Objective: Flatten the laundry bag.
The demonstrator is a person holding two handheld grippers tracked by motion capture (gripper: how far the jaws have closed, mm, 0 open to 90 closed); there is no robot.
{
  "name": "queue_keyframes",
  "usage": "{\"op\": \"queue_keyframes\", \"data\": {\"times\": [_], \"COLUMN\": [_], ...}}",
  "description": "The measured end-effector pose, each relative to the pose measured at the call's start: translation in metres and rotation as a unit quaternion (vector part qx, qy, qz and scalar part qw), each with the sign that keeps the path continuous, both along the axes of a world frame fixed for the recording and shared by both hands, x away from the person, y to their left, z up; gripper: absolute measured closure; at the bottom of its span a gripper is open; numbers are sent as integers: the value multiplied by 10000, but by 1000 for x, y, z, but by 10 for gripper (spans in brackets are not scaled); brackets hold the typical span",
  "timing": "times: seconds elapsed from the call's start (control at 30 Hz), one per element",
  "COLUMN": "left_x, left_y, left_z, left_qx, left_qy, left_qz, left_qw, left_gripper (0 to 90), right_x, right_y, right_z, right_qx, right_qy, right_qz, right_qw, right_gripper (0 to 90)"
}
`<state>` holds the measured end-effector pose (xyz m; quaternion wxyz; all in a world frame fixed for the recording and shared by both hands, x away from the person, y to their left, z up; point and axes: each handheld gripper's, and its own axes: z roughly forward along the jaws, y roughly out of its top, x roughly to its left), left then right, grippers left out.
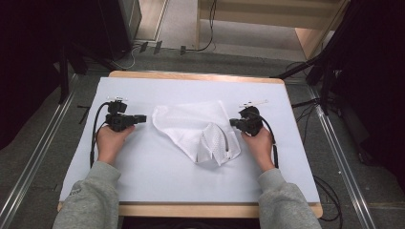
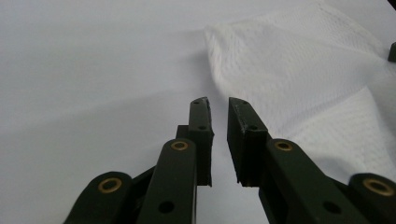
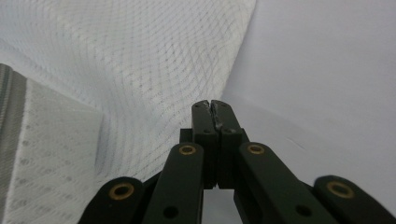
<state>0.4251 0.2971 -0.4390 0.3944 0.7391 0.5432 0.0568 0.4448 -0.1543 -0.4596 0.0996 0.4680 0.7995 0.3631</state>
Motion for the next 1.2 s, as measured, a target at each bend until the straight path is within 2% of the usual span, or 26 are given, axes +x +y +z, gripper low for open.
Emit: {"op": "queue_keyframes", "data": {"times": [0.07,0.1,0.13,0.3,0.43,0.47,0.6,0.9,1.07,1.2], "left_x": [1,1,2,-2,-8,-12,-24,-49,-59,-62], "left_y": [-2,-2,-4,-12,-17,-22,-34,-69,-91,-102], "left_z": [1,1,1,6,11,13,16,12,12,10], "left_qx": [1,1,-47,-27,-46,40,31,25,46,10], "left_qy": [8,8,-2,-7,-8,0,6,28,-32,-42], "left_qz": [-40,-40,-70,-235,-365,-504,-686,-1169,-1468,-1588], "left_qw": [10000,10000,10000,9997,9993,9987,9976,9931,9892,9873], "left_gripper": [792,784,775,722,680,661,628,576,562,536], "right_x": [0,0,0,-3,-12,-20,-36,-71,-84,-89], "right_y": [-11,-11,-19,-23,-26,-28,-32,-40,-43,-44], "right_z": [-2,-2,-4,-4,5,12,17,21,20,18], "right_qx": [-13,-13,-10,4,56,83,183,360,388,405], "right_qy": [-26,-26,5,91,-44,-85,-185,-271,-290,-234], "right_qz": [-233,-233,-385,-360,-281,-197,-99,77,83,103], "right_qw": [9997,9997,9993,9993,9996,9997,9996,9990,9988,9989], "right_gripper": [900,900,900,877,829,805,772,715,705,694]}}
